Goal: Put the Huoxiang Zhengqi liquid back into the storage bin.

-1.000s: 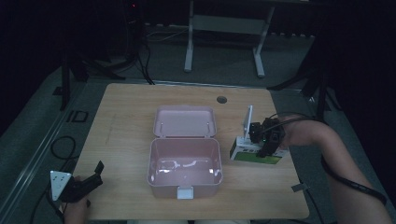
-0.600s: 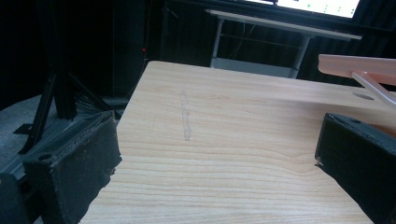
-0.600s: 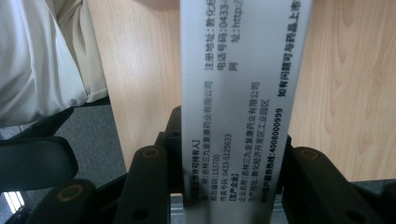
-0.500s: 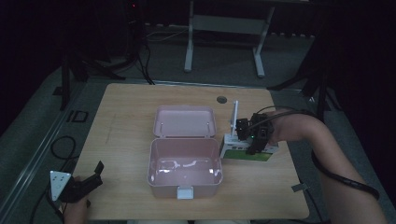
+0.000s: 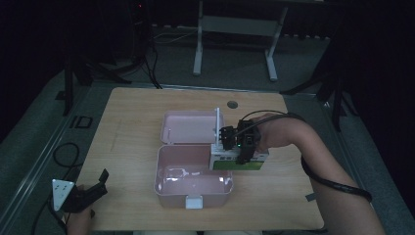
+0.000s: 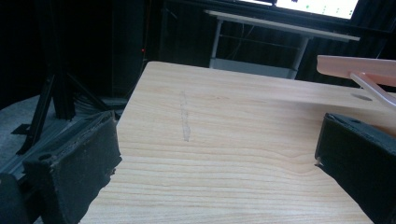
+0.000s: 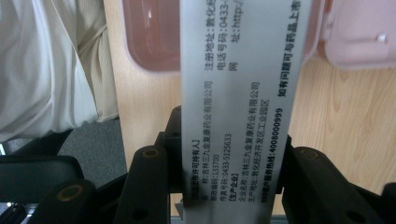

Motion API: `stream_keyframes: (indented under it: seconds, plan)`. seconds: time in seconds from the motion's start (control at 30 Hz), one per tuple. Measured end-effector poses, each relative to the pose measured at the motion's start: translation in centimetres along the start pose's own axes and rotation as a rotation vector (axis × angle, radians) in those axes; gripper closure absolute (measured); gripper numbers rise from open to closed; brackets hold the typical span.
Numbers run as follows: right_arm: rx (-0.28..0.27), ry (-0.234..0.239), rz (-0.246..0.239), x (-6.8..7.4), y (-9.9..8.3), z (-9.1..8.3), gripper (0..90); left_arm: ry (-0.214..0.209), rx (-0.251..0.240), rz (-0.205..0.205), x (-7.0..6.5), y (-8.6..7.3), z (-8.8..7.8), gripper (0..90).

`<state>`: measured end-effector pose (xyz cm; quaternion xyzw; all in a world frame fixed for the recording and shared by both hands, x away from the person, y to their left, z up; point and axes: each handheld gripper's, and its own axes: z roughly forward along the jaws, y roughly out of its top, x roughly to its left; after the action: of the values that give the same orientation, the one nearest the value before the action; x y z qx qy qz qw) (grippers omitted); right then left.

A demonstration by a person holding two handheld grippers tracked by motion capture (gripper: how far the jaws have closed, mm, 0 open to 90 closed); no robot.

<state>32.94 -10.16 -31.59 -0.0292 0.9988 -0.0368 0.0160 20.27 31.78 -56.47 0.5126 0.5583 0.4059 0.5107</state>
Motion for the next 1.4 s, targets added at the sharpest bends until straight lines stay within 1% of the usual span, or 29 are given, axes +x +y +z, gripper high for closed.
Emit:
stream_keyframes:
  seconds: [0.03, 0.07, 0.13, 0.17, 0.33, 0.4, 0.63, 0.73, 0.83, 1.0, 1.1, 1.23, 1.3, 1.4]
  plan:
    - [0.000, 0.000, 0.000, 0.0, 0.0, 0.0, 63.7, 0.000, 0.001, 0.000, 0.0, 0.0, 0.0, 0.3]
    - [-0.002, -0.002, -0.008, 0.0, 0.7, -0.1, 63.7, -0.001, 0.001, -0.001, 0.0, 0.0, 0.0, 0.3]
    - [-0.008, -0.005, -0.016, 0.1, 1.4, -0.2, 63.7, -0.002, -0.002, -0.001, 0.0, 0.0, 0.0, 0.3]
    - [-0.008, -0.005, -0.016, 0.1, 1.4, -0.2, 63.7, -0.002, -0.002, -0.002, 0.0, 0.0, 0.0, 0.3]
    - [-0.015, -0.002, -0.046, 0.3, 3.3, -0.3, 63.6, -0.003, 0.001, -0.001, 0.0, 0.0, 0.0, 0.3]
    - [-0.016, 0.003, -0.050, 0.4, 4.0, -0.1, 63.6, -0.003, 0.000, -0.003, 0.0, 0.0, 0.0, 0.3]
    - [-0.002, 0.008, -0.099, 1.2, 6.2, 0.6, 63.6, -0.006, 0.003, -0.005, 0.1, 0.0, 0.0, 0.3]
    - [-0.016, 0.022, -0.117, 1.6, 7.1, 1.0, 63.6, -0.006, 0.003, -0.005, 0.1, 0.0, 0.0, 0.3]
    - [-0.035, 0.032, -0.117, 1.6, 7.8, 1.5, 63.6, -0.007, 0.003, -0.005, 0.1, 0.0, 0.0, 0.3]
    - [-0.039, 0.048, -0.120, 1.6, 8.8, 2.9, 63.5, -0.009, 0.004, -0.005, 0.1, 0.0, 0.0, 0.3]
    - [-0.026, 0.057, -0.114, 1.6, 9.1, 3.9, 63.5, -0.010, 0.004, -0.005, 0.1, 0.0, 0.0, 0.3]
    - [-0.011, 0.073, -0.100, 1.5, 9.3, 5.6, 63.5, -0.011, 0.004, -0.005, 0.1, 0.0, 0.0, 0.3]
    - [-0.004, 0.077, -0.100, 1.5, 9.3, 6.5, 63.4, -0.012, 0.004, -0.005, 0.1, 0.0, 0.0, 0.3]
    - [0.013, 0.078, -0.086, 1.3, 9.4, 7.9, 63.5, -0.011, 0.004, -0.005, 0.1, 0.0, 0.0, 0.3]
